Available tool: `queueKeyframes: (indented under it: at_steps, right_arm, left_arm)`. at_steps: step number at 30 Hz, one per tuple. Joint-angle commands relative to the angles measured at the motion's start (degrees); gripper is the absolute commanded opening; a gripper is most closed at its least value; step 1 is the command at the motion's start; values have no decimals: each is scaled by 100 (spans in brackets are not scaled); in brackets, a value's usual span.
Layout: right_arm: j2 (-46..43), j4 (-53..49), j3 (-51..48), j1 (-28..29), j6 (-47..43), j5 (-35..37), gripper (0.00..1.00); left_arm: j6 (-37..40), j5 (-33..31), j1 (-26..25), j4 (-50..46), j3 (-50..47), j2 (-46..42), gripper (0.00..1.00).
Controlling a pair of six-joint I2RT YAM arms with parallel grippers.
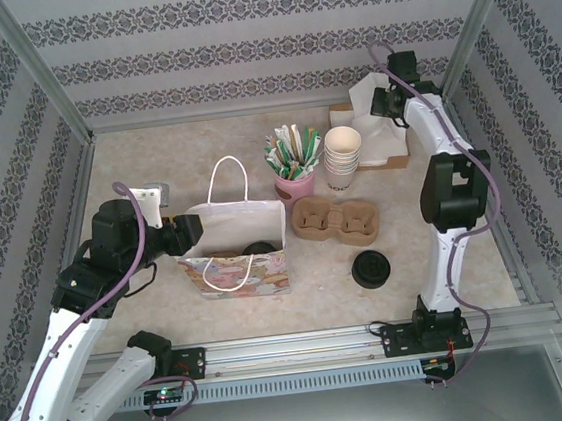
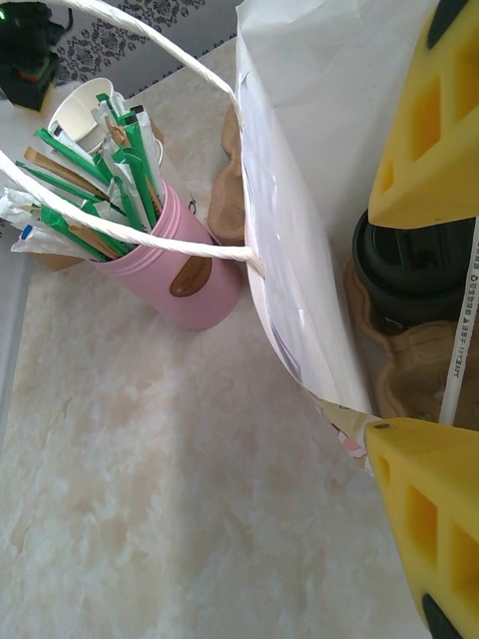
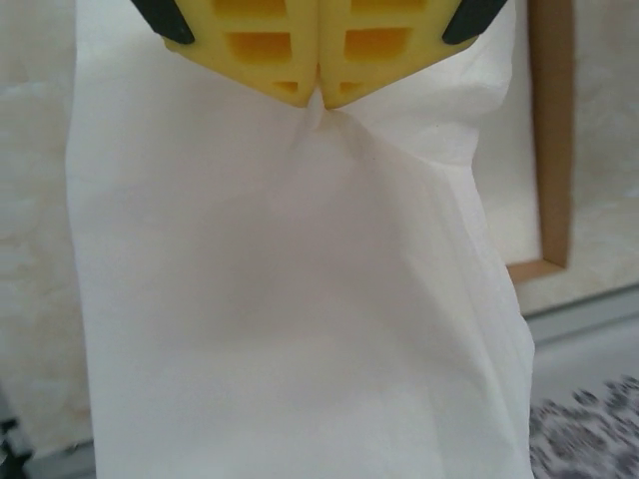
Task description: Pack the takeout coffee
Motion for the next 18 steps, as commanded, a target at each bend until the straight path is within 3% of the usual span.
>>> queueKeyframes:
  at_steps: [1, 11, 18]
  right_arm:
    - [-681, 284, -173, 39, -288, -23, 0]
    - [-2562, 872, -936, 382, -1025, -338, 0]
    - [-3766, 981, -1393, 1572, -1835, -324, 0]
  left_arm:
    - [-30, -107, -69, -236, 110, -77, 54]
    - [4, -189, -68, -306, 130, -136, 54]
    - [-42, -312, -68, -434, 258, -145, 54]
